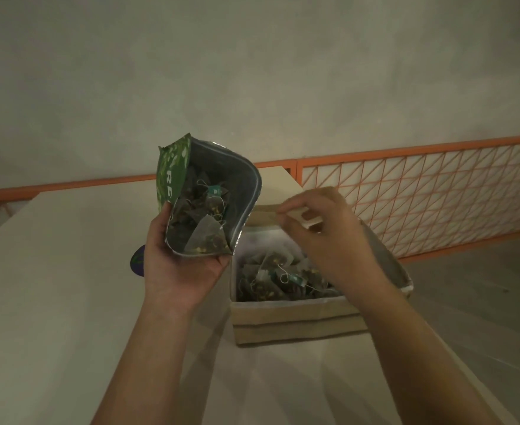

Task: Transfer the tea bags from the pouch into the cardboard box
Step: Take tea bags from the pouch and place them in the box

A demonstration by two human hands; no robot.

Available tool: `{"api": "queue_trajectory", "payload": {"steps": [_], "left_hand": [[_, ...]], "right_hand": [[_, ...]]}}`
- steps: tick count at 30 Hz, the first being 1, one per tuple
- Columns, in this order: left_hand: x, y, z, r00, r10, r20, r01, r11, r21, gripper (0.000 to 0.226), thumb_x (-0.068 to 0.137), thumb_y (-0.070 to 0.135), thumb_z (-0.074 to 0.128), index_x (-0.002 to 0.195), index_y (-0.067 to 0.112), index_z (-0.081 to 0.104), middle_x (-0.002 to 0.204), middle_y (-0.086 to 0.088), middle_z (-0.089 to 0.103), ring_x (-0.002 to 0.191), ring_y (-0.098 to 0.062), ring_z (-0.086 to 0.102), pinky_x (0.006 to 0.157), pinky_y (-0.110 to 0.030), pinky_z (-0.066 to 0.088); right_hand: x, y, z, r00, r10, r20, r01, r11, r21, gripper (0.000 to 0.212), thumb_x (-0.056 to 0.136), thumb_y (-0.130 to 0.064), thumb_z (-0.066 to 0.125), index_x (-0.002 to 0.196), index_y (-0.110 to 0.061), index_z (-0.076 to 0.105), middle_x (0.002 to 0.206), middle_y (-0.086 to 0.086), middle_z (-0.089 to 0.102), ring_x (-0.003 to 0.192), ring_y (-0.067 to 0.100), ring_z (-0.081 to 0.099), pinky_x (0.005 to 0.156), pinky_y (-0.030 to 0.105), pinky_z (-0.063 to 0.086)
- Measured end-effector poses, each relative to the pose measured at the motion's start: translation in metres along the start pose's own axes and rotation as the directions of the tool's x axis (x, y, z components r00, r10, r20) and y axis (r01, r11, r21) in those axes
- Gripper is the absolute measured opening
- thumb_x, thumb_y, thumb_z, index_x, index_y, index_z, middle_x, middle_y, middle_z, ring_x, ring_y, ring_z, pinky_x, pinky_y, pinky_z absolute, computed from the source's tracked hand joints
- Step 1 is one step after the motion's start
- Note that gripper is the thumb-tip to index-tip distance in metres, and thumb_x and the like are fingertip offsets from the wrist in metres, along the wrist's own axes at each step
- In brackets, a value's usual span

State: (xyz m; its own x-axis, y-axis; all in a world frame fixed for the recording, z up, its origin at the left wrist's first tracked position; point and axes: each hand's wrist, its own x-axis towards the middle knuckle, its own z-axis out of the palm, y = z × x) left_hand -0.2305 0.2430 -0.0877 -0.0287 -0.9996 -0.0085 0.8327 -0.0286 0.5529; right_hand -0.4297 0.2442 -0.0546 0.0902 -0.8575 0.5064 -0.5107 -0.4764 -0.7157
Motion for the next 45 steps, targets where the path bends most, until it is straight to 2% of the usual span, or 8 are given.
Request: {"api": "queue_trajectory", "payload": {"steps": [4,10,17,20,24,31,39,45], "left_hand": [[0.001,0.001,-0.001,1.0,0.002,0.027,-0.002,1.0,0.023,0.058,0.098,0.055,0.043,0.14,0.018,0.059,0.142,-0.012,0.06,0.112,-0.027,0.066,0.078,-0.031,0.058],[0.005,0.003,-0.01,1.0,-0.022,-0.016,0.023,0.998,0.051,0.061,0.099,0.058,0.04,0.138,0.017,0.062,0.15,-0.01,0.053,0.14,-0.026,0.048,0.117,-0.036,0.031],[0.006,0.002,-0.008,1.0,-0.004,-0.027,0.006,0.996,0.083,0.064,0.1,0.058,0.036,0.145,0.016,0.054,0.148,-0.012,0.054,0.138,-0.028,0.05,0.116,-0.036,0.033],[0.003,0.0,-0.004,1.0,0.014,0.01,-0.014,0.997,0.077,0.06,0.096,0.056,0.041,0.132,0.016,0.067,0.138,-0.015,0.063,0.122,-0.029,0.064,0.098,-0.036,0.049],[0.001,-0.001,-0.001,1.0,0.012,0.018,-0.013,0.999,0.04,0.054,0.094,0.056,0.045,0.116,0.019,0.077,0.132,-0.014,0.067,0.105,-0.028,0.071,0.076,-0.032,0.061],[0.004,-0.002,-0.002,0.999,-0.01,0.052,0.013,0.998,-0.055,0.051,0.097,0.052,0.048,0.13,0.021,0.069,0.136,-0.011,0.065,0.124,-0.029,0.063,0.085,-0.034,0.059],[0.001,-0.002,0.001,0.999,-0.007,0.044,0.009,0.998,-0.057,0.048,0.097,0.052,0.047,0.115,0.019,0.078,0.134,-0.011,0.066,0.119,-0.028,0.066,0.086,-0.034,0.058],[-0.002,0.001,0.002,0.998,-0.014,0.053,0.018,0.997,-0.079,0.049,0.098,0.052,0.047,0.114,0.018,0.078,0.134,-0.012,0.066,0.117,-0.029,0.067,0.083,-0.034,0.06]], "right_hand": [[-0.006,-0.023,0.036,0.986,0.044,0.159,-0.057,0.996,0.075,0.031,0.085,-0.036,0.07,0.115,-0.04,0.064,0.128,-0.009,0.041,0.118,0.009,0.047,0.102,0.024,0.043],[-0.01,-0.033,0.068,0.973,0.084,0.213,-0.044,0.981,-0.19,0.042,0.087,-0.054,0.06,0.127,-0.04,0.057,0.123,-0.003,0.045,0.118,0.017,0.046,0.098,0.033,0.047],[-0.013,-0.027,0.062,0.984,0.058,0.171,-0.056,0.998,-0.016,0.013,0.082,-0.038,0.07,0.093,-0.032,0.066,0.109,-0.007,0.052,0.106,0.012,0.05,0.087,0.029,0.047],[-0.014,-0.027,0.051,0.993,0.035,0.116,-0.051,0.99,0.134,0.009,0.083,-0.028,0.072,0.082,-0.028,0.063,0.101,-0.009,0.058,0.096,0.007,0.056,0.081,0.03,0.052],[-0.013,-0.028,0.025,0.999,0.042,-0.003,-0.039,0.959,0.281,0.01,0.088,-0.018,0.067,0.085,-0.019,0.058,0.089,-0.01,0.065,0.081,0.0,0.061,0.068,0.014,0.053],[-0.009,0.002,-0.034,0.982,0.16,-0.101,-0.115,0.929,0.352,0.028,0.085,-0.013,0.071,0.106,-0.019,0.055,0.096,-0.004,0.073,0.081,0.006,0.069,0.066,0.019,0.053],[-0.022,0.049,-0.052,0.961,0.224,-0.16,-0.26,0.931,-0.255,0.008,0.082,-0.026,0.075,0.086,-0.021,0.07,0.097,-0.001,0.06,0.08,0.008,0.05,0.061,0.016,0.032],[-0.028,0.046,-0.045,0.967,0.199,-0.158,-0.242,0.912,-0.33,0.04,0.084,-0.037,0.068,0.122,-0.025,0.062,0.105,-0.007,0.053,0.099,0.019,0.053,0.079,0.034,0.05]]}}
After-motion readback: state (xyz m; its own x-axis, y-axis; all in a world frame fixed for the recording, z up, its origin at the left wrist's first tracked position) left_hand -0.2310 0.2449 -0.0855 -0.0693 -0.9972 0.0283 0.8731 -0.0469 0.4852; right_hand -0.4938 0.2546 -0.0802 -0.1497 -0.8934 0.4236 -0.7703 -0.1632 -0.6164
